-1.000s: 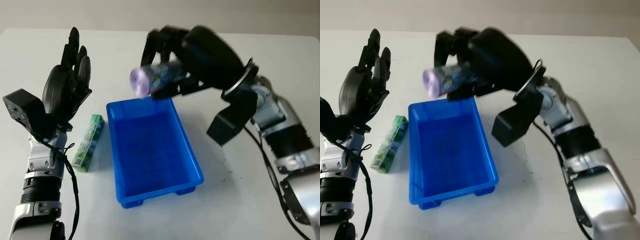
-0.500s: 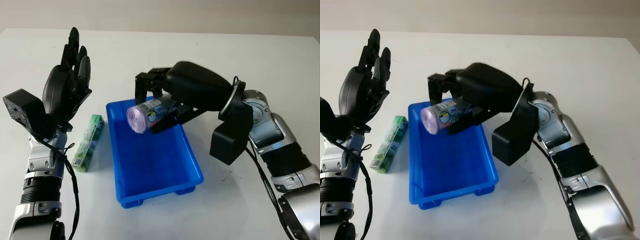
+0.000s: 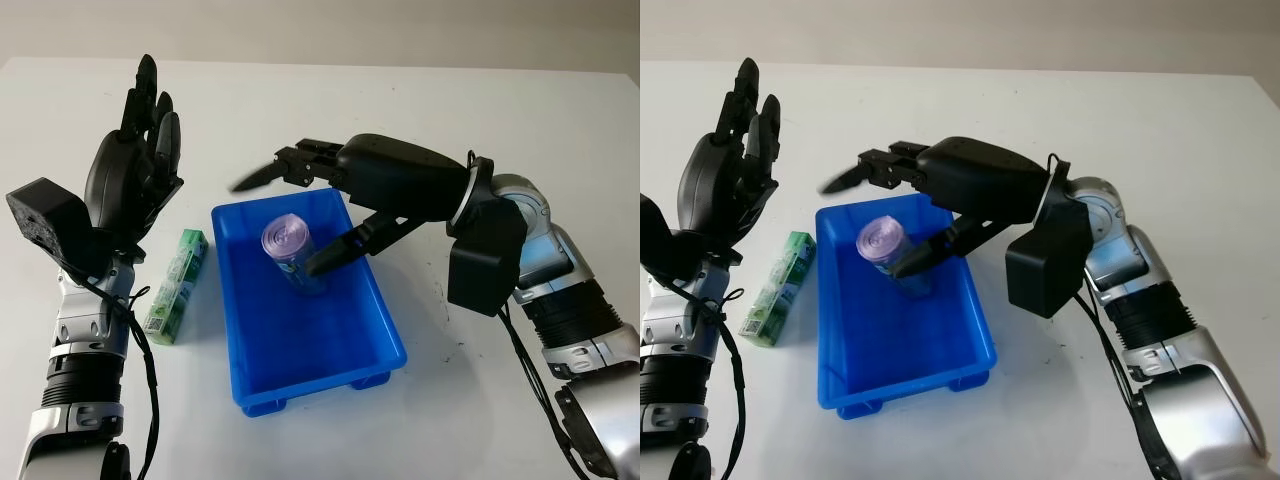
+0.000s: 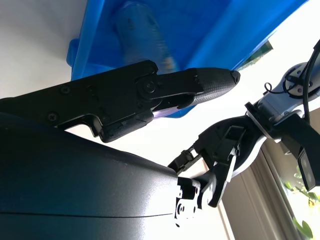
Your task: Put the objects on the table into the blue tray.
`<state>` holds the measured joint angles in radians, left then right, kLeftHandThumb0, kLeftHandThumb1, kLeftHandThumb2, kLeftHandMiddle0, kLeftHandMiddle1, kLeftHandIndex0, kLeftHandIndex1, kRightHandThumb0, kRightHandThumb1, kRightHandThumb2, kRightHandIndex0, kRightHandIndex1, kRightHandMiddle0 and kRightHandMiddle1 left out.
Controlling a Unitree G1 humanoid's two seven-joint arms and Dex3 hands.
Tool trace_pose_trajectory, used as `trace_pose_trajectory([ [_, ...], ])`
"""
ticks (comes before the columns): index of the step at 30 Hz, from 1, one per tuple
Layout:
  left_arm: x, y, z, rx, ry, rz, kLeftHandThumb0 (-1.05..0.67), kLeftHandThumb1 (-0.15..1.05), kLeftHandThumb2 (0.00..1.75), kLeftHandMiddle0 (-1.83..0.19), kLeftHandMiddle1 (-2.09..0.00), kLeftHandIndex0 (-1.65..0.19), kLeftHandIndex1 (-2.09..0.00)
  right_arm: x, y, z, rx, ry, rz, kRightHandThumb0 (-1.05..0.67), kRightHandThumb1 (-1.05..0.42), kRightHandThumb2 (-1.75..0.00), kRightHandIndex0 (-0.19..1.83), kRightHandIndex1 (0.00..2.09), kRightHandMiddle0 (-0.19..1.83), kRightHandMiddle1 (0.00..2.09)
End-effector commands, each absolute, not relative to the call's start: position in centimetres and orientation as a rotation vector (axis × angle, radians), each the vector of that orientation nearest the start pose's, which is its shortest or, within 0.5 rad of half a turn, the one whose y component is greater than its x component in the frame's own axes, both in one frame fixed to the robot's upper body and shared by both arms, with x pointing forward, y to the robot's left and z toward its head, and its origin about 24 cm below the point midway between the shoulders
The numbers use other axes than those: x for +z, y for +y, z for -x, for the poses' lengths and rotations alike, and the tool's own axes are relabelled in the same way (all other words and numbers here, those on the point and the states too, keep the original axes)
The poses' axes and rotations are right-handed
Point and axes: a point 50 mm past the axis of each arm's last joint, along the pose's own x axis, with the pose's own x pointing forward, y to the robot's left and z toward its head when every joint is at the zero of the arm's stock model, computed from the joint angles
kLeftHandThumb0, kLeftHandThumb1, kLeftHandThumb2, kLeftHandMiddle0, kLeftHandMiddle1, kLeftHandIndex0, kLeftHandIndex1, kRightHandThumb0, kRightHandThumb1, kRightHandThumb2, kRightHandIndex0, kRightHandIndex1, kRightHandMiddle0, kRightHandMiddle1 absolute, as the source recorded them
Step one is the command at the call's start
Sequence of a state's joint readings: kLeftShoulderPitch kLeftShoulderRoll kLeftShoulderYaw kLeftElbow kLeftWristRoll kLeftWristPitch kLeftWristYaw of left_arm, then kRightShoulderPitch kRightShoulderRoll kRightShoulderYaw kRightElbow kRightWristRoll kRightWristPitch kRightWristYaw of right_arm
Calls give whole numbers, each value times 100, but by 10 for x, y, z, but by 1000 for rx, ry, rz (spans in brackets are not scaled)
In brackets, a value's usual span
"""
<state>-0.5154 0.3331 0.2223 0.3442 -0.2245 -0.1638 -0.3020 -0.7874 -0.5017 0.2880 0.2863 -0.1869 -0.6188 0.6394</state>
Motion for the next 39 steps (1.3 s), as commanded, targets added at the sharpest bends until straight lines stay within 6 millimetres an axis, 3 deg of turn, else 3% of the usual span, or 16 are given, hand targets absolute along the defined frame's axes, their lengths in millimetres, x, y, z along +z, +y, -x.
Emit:
trace_pose_trajectory([
  [1, 155, 228, -336, -127, -394, -90, -75, 105, 60, 19, 0, 19, 0, 221, -103, -319, 922, -832, 1078, -78, -105, -34, -17, 2, -19, 4],
  [11, 155, 229, -335, -128, -394, -88, -75, 105, 60, 19, 0, 19, 0, 228, -111, -322, 751, -898, 1003, -84, -105, -47, -19, 0, -19, 0],
  [20, 155, 230, -334, -123, -392, -87, -75, 105, 60, 19, 0, 19, 0, 223, -157, -351, 446, -697, 598, -87, -105, -59, -19, 0, -19, 0],
  [25, 155, 231, -334, -126, -393, -89, -74, 105, 61, 19, 0, 19, 0, 213, -178, -354, 366, -547, 467, -78, -105, -60, -19, 0, -19, 0],
  [31, 155, 233, -331, -112, -390, -102, -73, 105, 61, 19, 0, 19, 0, 192, -191, -353, 314, -396, 250, -75, -105, -62, -19, 0, -19, 0],
  [39, 157, 239, -325, -93, -384, -120, -73, 105, 64, 19, 0, 19, 0, 173, -204, -353, 263, -255, 95, -69, -105, -70, -19, 0, -19, 0],
])
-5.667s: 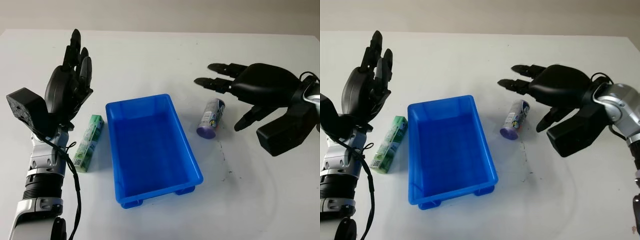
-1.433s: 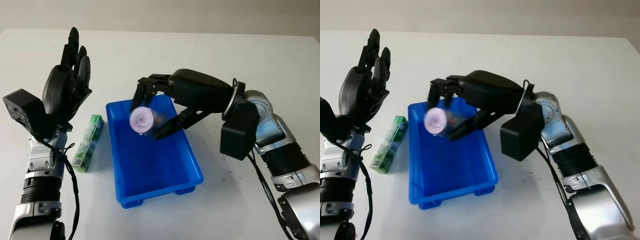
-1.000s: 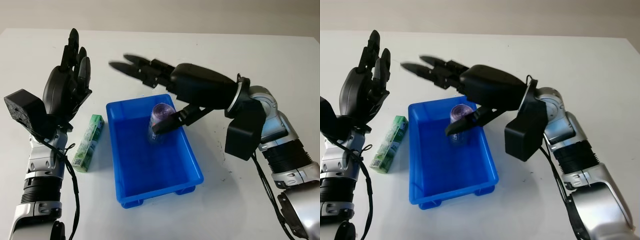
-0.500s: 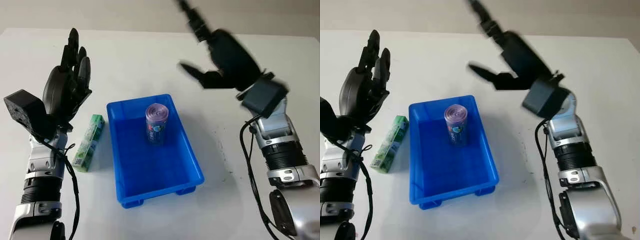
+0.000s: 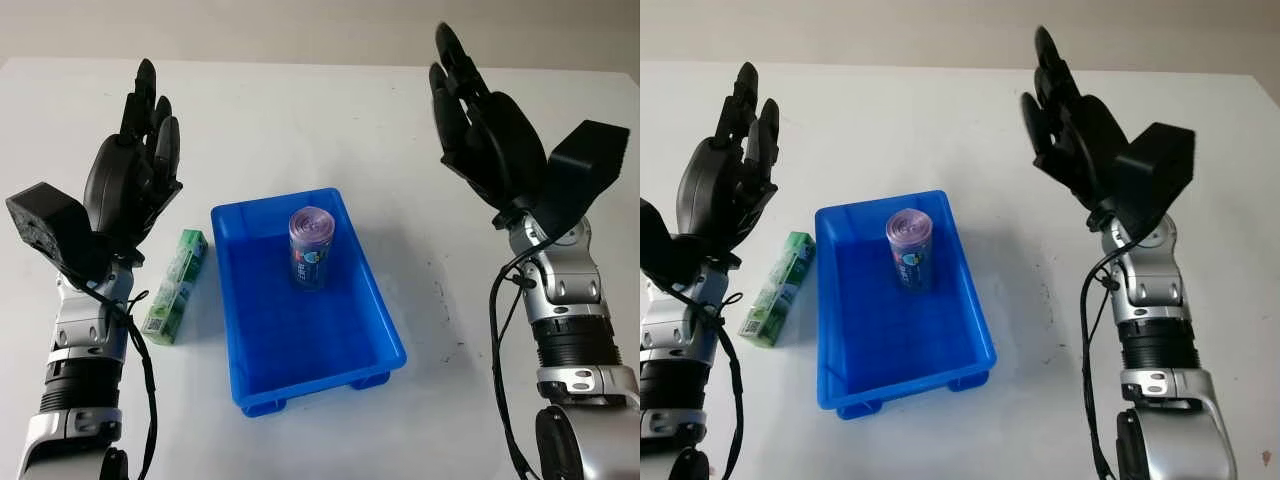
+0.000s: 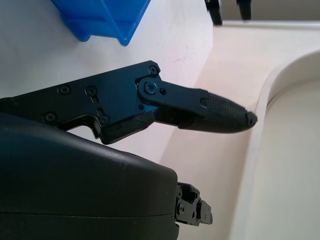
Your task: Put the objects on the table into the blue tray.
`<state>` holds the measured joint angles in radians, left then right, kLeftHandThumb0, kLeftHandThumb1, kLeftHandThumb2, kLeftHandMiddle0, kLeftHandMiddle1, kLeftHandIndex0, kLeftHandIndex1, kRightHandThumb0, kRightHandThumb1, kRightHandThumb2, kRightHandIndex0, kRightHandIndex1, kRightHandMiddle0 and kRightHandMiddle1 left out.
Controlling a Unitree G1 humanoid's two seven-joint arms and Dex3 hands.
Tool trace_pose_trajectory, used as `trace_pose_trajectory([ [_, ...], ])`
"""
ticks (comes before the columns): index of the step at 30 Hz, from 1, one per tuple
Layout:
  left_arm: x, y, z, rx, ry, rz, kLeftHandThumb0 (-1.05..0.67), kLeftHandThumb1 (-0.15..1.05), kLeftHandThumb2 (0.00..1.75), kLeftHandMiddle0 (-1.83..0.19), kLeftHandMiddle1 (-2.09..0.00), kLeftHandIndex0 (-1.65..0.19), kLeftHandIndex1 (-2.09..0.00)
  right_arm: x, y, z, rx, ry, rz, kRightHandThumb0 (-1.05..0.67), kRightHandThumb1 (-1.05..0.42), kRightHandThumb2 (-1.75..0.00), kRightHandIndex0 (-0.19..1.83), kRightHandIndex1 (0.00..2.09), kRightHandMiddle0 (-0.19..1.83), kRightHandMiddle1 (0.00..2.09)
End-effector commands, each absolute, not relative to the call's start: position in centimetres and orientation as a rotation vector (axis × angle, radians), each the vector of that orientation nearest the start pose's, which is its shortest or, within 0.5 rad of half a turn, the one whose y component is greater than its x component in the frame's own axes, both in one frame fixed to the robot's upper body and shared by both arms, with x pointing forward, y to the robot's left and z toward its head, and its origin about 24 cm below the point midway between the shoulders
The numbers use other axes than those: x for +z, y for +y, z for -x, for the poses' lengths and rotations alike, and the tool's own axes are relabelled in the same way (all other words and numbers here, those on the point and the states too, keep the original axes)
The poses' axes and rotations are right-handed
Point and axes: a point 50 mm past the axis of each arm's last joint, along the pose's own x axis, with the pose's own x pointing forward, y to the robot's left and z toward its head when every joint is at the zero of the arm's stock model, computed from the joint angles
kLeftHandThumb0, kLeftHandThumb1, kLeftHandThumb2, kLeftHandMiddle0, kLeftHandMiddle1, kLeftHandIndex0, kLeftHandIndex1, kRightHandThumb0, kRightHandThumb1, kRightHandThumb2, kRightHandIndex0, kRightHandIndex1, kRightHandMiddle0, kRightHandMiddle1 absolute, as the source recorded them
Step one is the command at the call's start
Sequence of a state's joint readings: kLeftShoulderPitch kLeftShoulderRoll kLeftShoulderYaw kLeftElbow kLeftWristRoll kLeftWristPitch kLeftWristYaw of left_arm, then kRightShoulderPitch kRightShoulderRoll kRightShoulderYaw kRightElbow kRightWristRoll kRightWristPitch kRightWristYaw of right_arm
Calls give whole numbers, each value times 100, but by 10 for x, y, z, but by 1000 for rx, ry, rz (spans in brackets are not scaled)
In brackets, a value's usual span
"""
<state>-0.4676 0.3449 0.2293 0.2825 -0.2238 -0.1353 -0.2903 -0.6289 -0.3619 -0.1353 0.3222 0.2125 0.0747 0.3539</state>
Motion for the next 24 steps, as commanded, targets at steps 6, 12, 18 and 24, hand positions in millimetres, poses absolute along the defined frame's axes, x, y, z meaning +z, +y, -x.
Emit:
trace_pose_trajectory([
  [6, 158, 246, -320, -77, -367, -162, -73, 105, 63, 19, 0, 19, 0, 169, -205, -351, 250, -205, 77, -68, -105, -71, -19, 0, -19, 0],
  [12, 165, 261, -311, -72, -341, -271, -73, 105, 60, 19, 0, 19, 0, 168, -204, -349, 245, -196, 64, -68, -105, -72, -19, 0, -19, 0],
  [18, 175, 276, -297, -54, -316, -452, -74, 105, 54, 19, 0, 19, 0, 168, -203, -349, 246, -197, 48, -69, -105, -73, -19, 0, -19, 0],
  [24, 190, 295, -280, -33, -253, -735, -75, 105, 55, 19, 0, 19, 0, 169, -202, -349, 249, -193, 49, -69, -105, -73, -19, 0, -19, 0],
])
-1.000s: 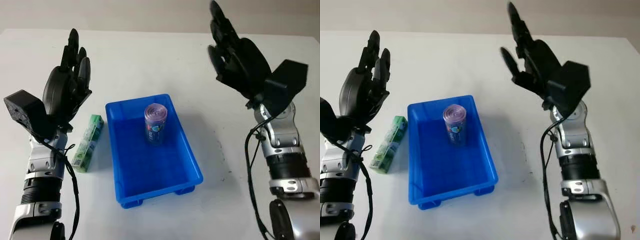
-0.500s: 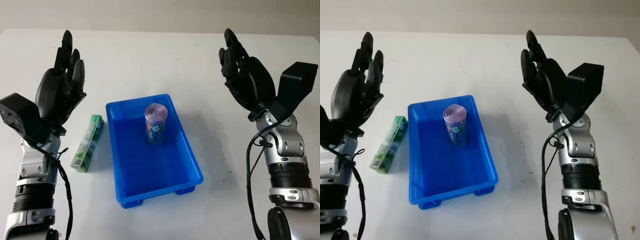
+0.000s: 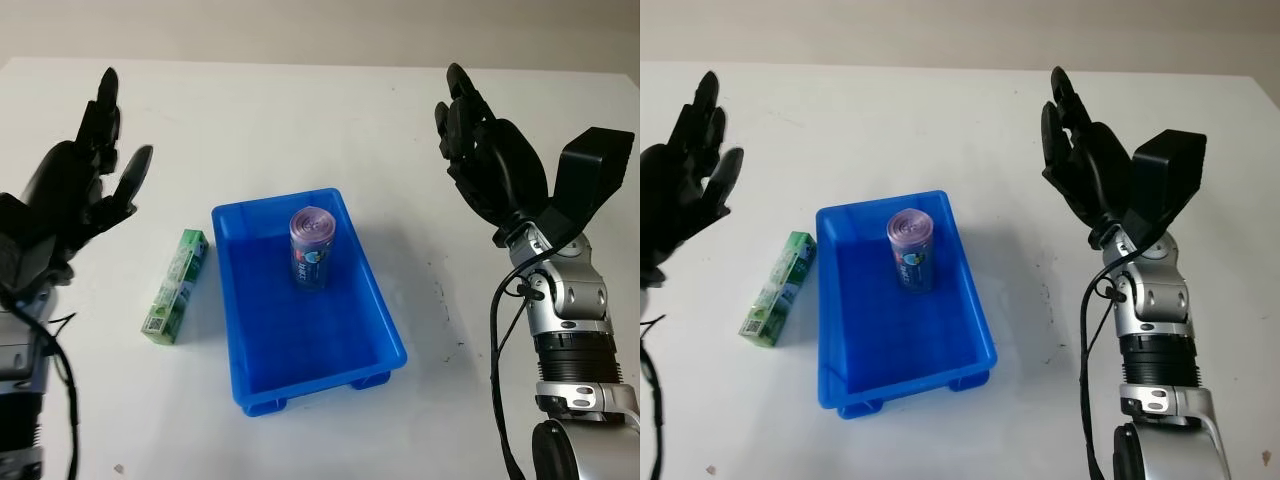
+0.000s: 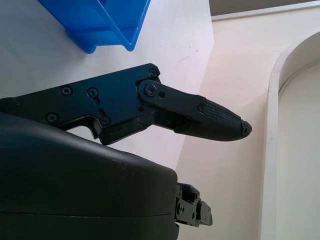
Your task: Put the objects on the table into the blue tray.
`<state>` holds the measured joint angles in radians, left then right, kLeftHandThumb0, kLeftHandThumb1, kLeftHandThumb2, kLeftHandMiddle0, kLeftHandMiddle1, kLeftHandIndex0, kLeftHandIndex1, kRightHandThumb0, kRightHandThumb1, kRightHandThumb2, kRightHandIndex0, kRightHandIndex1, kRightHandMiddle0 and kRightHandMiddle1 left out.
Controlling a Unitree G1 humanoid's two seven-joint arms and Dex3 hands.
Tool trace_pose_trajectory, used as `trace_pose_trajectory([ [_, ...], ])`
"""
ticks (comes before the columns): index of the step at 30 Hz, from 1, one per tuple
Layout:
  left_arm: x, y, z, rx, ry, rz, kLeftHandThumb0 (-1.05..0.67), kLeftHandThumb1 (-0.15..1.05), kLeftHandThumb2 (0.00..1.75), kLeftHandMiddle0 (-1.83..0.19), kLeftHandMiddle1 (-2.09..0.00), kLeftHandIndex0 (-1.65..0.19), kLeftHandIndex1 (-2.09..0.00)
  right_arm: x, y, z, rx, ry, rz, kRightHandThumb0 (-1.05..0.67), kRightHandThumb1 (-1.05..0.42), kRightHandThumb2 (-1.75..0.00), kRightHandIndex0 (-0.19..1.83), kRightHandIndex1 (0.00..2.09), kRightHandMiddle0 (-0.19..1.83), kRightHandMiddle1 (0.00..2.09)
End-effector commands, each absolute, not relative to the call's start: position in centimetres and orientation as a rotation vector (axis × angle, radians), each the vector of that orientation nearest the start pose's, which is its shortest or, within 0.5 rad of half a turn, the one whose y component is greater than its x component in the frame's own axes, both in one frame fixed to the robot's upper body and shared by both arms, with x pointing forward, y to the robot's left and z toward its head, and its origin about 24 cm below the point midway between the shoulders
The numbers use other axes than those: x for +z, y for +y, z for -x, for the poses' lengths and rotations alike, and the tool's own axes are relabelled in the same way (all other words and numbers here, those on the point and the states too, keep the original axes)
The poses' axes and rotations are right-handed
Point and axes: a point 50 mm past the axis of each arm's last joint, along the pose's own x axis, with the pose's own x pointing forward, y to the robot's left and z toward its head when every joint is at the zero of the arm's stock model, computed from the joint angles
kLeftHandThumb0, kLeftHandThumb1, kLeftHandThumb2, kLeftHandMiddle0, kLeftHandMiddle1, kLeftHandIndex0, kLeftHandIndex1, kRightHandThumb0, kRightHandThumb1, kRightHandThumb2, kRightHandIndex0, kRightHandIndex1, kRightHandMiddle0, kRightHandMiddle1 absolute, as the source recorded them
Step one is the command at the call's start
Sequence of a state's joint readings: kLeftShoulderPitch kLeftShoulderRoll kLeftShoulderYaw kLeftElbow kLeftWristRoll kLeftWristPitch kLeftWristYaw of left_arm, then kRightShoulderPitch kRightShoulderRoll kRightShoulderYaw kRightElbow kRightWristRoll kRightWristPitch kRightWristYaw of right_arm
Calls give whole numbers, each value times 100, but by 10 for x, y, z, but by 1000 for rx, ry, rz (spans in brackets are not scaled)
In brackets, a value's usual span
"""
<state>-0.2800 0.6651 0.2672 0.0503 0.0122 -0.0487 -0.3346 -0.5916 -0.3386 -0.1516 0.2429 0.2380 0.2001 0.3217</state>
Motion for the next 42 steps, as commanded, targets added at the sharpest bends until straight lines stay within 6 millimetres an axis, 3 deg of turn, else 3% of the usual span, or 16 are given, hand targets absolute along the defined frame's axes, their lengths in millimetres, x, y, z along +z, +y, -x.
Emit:
trace_pose_trajectory([
  [1, 192, 299, -277, -28, -235, -763, -76, 105, 54, 19, 0, 19, 0, 169, -202, -349, 251, -193, 50, -69, -105, -73, -19, 0, -19, 0],
  [8, 208, 315, -261, -38, -175, -1111, -81, 105, 49, 19, 0, 19, 0, 168, -202, -349, 263, -190, 52, -70, -105, -72, -19, 0, -19, 0],
  [12, 212, 322, -259, -97, -262, -1373, -74, 105, 43, 19, 0, 19, 0, 168, -203, -349, 265, -182, 51, -70, -105, -71, -19, 0, -19, 0],
  [16, 219, 325, -261, -170, -332, -1654, -68, 105, 38, 19, 0, 19, 0, 169, -202, -350, 269, -179, 45, -70, -105, -71, -19, 0, -19, 0],
  [29, 221, 329, -274, -455, -452, -2322, -77, 105, 35, 19, 0, 19, 0, 170, -203, -349, 277, -174, 32, -71, -105, -70, -19, 0, -19, 0],
  [34, 220, 331, -276, -544, -475, -2448, -75, 105, 37, 19, 0, 19, 0, 170, -202, -349, 280, -173, 37, -70, -105, -71, -19, 0, -19, 0],
  [42, 215, 333, -274, -672, -624, -2455, -68, 105, 32, 19, 0, 19, 0, 168, -201, -349, 280, -173, 21, -70, -105, -70, -19, 0, -19, 0],
])
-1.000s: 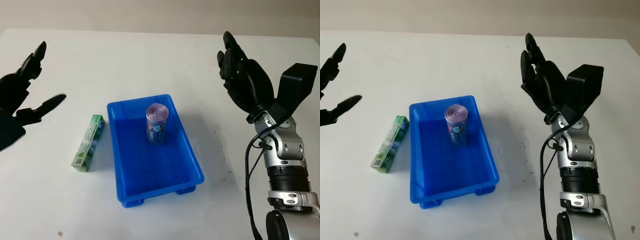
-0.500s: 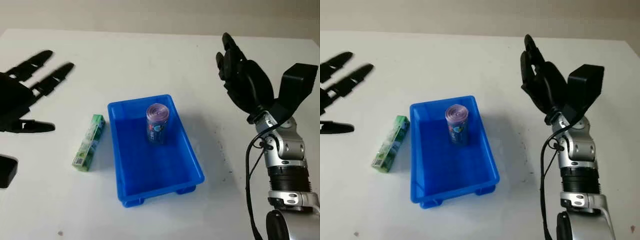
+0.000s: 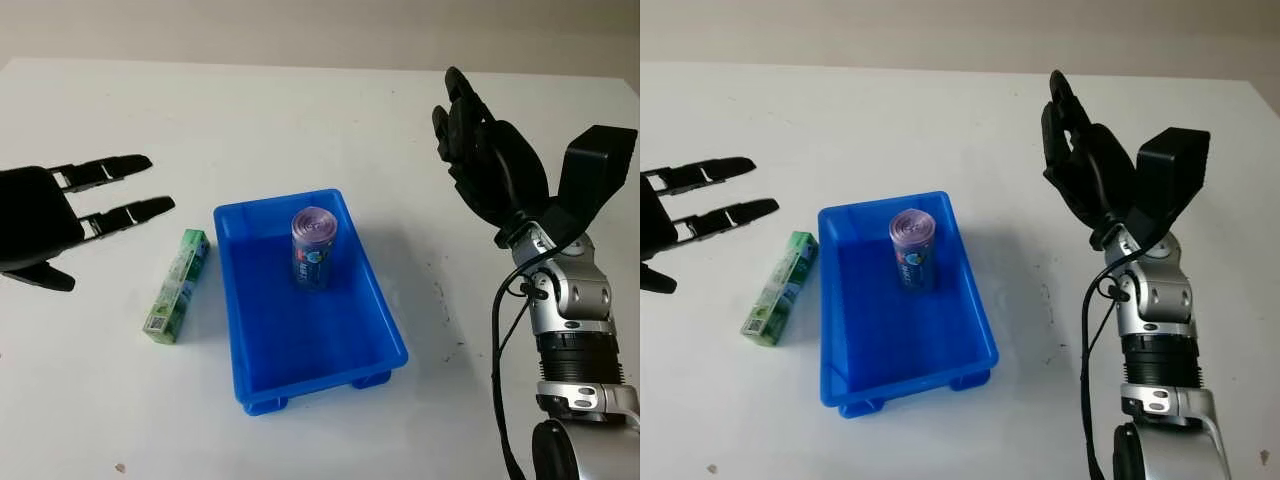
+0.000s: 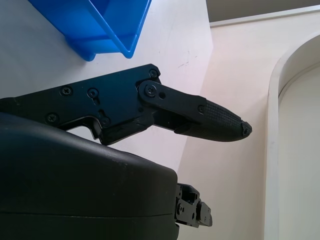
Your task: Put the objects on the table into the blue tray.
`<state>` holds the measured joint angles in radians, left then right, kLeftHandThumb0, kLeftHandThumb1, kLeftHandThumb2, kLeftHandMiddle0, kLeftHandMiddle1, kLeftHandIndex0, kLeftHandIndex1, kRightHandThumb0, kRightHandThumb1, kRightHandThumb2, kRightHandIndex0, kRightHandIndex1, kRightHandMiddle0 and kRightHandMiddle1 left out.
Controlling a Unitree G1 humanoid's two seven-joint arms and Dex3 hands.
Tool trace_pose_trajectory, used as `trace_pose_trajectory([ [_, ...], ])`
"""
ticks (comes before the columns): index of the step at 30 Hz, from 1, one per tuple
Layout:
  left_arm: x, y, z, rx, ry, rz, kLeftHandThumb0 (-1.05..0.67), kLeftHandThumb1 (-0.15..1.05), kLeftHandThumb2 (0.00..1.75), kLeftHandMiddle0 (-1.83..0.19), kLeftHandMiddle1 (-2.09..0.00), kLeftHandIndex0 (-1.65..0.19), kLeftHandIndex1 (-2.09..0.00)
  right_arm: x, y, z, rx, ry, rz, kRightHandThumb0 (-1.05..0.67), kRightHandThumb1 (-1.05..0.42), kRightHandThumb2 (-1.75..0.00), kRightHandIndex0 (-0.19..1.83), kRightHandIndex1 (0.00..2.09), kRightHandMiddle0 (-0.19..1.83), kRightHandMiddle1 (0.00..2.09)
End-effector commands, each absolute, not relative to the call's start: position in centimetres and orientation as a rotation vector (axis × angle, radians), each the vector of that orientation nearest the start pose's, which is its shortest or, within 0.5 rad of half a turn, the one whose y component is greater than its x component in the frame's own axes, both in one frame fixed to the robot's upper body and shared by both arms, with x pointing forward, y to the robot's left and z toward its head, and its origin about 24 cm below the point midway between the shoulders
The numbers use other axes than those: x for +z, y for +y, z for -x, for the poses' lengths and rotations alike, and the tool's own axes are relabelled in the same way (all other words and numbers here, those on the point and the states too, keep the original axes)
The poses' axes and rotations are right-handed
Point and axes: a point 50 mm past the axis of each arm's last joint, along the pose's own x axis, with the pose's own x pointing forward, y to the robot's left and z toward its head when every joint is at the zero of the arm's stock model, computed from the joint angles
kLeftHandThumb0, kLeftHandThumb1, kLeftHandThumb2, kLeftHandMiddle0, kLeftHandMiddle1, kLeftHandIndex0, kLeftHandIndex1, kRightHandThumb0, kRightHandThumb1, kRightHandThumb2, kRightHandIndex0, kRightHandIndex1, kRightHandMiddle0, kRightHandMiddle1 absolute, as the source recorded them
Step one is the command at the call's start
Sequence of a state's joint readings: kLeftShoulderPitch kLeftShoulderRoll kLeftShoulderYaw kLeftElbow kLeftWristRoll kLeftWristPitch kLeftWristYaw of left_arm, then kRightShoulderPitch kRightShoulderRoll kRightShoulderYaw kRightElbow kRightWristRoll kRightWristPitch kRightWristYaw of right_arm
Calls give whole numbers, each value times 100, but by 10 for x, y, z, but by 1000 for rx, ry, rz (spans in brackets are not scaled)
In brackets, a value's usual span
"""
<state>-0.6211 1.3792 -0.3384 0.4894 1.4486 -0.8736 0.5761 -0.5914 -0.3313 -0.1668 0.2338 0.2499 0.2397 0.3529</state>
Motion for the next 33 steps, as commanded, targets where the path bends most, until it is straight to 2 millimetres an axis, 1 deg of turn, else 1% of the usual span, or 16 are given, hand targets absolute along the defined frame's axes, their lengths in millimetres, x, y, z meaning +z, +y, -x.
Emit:
trace_pose_trajectory([
  [1, 214, 333, -274, -692, -637, -2457, -68, 105, 31, 19, 0, 19, 0, 168, -200, -349, 282, -173, 17, -70, -105, -70, -19, 0, -19, 0],
  [5, 212, 334, -275, -735, -676, -2436, -66, 105, 32, 19, 0, 19, 0, 166, -200, -350, 290, -178, 6, -70, -105, -70, -19, 0, -19, 0],
  [10, 205, 330, -276, -751, -821, -2372, -64, 105, 28, 17, -2, 19, 0, 166, -201, -350, 293, -181, 2, -68, -105, -70, -19, 0, -19, 0],
  [14, 204, 325, -279, -780, -876, -2333, -63, 105, 26, 13, -5, 16, -3, 168, -201, -349, 282, -183, 14, -67, -105, -71, -19, 0, -19, 0],
  [17, 202, 322, -282, -798, -895, -2304, -62, 105, 24, 13, -5, 13, -5, 168, -202, -348, 273, -181, 21, -68, -105, -71, -19, 0, -19, 0],
  [23, 201, 316, -284, -810, -919, -2263, -62, 105, 21, 13, -6, 14, -5, 170, -203, -348, 267, -178, 23, -67, -105, -71, -19, 0, -19, 0],
  [29, 200, 311, -282, -846, -929, -2285, -61, 105, 26, 13, -5, 17, -3, 171, -202, -348, 271, -183, 25, -67, -105, -70, -19, 0, -19, 0],
  [33, 198, 310, -282, -848, -926, -2282, -61, 105, 25, 12, -6, 16, -4, 171, -201, -348, 271, -182, 25, -67, -105, -70, -19, 0, -19, 0],
])
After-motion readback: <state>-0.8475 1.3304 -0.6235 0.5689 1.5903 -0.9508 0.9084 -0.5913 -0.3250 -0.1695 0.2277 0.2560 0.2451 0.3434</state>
